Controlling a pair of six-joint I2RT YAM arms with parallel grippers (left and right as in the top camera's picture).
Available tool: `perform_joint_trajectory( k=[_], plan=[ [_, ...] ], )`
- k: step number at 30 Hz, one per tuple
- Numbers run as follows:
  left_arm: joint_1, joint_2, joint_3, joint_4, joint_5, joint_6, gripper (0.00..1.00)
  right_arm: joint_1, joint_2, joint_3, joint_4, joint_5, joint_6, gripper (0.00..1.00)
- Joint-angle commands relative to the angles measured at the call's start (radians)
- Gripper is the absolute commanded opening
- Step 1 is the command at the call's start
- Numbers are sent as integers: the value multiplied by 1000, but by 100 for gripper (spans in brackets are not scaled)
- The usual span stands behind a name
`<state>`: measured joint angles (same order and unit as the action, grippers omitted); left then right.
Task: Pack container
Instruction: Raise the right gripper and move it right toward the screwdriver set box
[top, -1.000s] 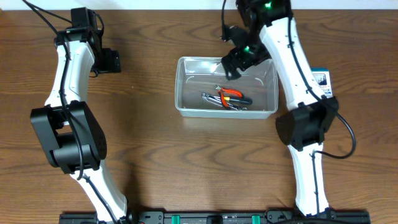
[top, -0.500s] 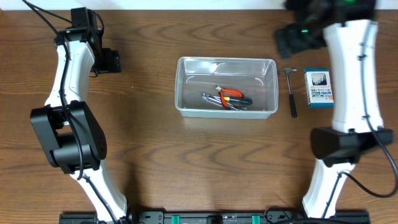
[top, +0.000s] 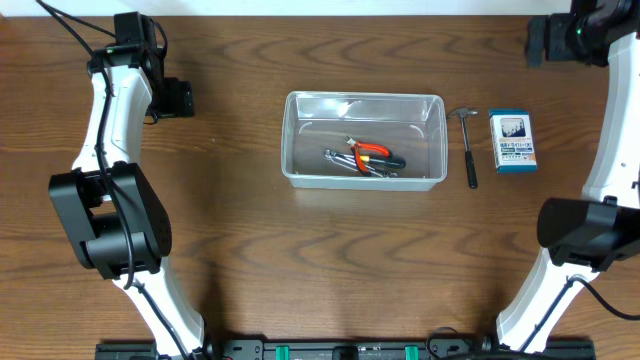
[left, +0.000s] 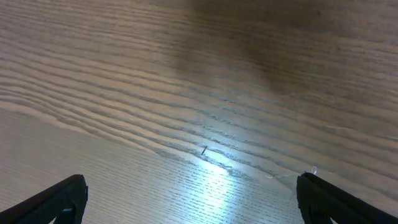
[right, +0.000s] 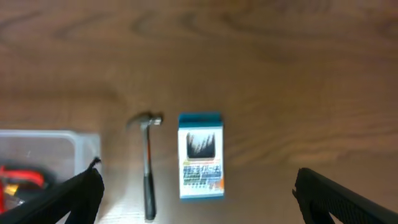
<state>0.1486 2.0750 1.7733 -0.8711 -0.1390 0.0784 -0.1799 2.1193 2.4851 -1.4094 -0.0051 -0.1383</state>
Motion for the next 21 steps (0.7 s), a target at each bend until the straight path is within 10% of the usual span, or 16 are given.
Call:
perform_joint_trajectory(
  k=[1,21],
  plan=[
    [1,18,-4,-3,-15,-2,98,-15,42,-47,37,20,6,99],
    [1,18,-4,-3,-15,-2,98,-24,297,-60,-34,-11,74,99]
  ],
)
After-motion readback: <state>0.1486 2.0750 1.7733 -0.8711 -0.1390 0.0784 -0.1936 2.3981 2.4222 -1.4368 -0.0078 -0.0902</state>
